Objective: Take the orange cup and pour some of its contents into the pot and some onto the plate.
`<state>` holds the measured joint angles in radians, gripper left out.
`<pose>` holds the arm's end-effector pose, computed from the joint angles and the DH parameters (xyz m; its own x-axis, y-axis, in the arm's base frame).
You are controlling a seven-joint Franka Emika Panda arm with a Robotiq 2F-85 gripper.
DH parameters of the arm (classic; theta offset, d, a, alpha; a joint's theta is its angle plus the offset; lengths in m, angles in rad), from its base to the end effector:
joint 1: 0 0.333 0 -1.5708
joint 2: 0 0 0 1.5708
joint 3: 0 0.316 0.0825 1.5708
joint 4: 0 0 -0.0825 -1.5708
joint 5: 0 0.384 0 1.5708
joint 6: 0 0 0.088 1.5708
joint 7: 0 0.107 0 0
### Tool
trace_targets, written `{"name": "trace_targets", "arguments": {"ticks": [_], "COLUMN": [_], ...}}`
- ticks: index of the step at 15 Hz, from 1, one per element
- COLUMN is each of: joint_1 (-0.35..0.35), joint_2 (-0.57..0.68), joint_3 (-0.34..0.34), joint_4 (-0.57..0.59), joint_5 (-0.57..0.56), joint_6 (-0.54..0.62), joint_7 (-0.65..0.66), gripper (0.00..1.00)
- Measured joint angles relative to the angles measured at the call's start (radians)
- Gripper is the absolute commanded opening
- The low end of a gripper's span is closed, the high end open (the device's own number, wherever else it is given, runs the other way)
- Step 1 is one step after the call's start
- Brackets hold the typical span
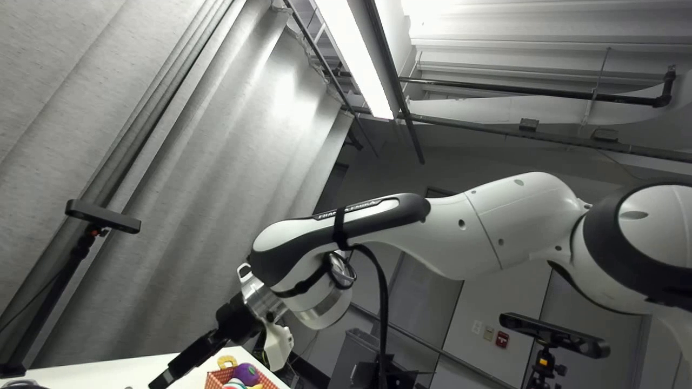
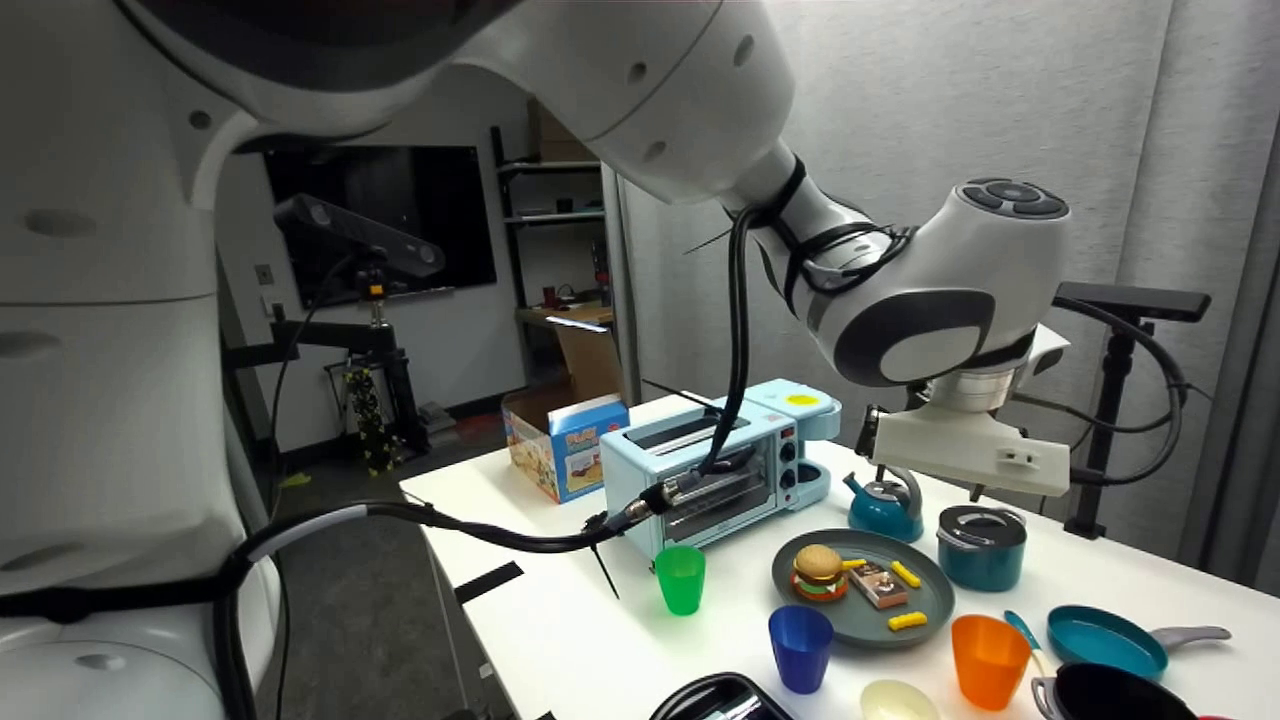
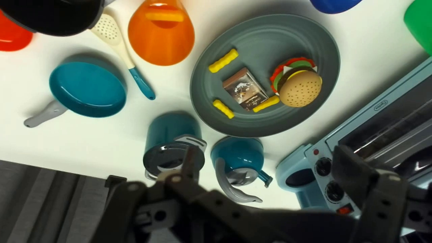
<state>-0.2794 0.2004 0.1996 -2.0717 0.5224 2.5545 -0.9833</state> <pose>0.6006 -0.0586 0.3639 0.7959 0.4087 0.4467 0.4907 -0.8676 -0.0804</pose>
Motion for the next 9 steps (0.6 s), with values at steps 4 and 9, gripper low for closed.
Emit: {"name": "trace_targets", "arguments": {"ticks": [4, 9], "joint_1": [0.017, 0.050], "joint_2": [-0.082, -0.158], "joint_3": [-0.038, -0.105], "joint_4": [-0.086, -0.152], "joint_5": [0.091, 0.133], "joint_6": [0.000, 0.000], "joint_7": [-0.120, -0.197], "gripper": [1.00, 1.00]}}
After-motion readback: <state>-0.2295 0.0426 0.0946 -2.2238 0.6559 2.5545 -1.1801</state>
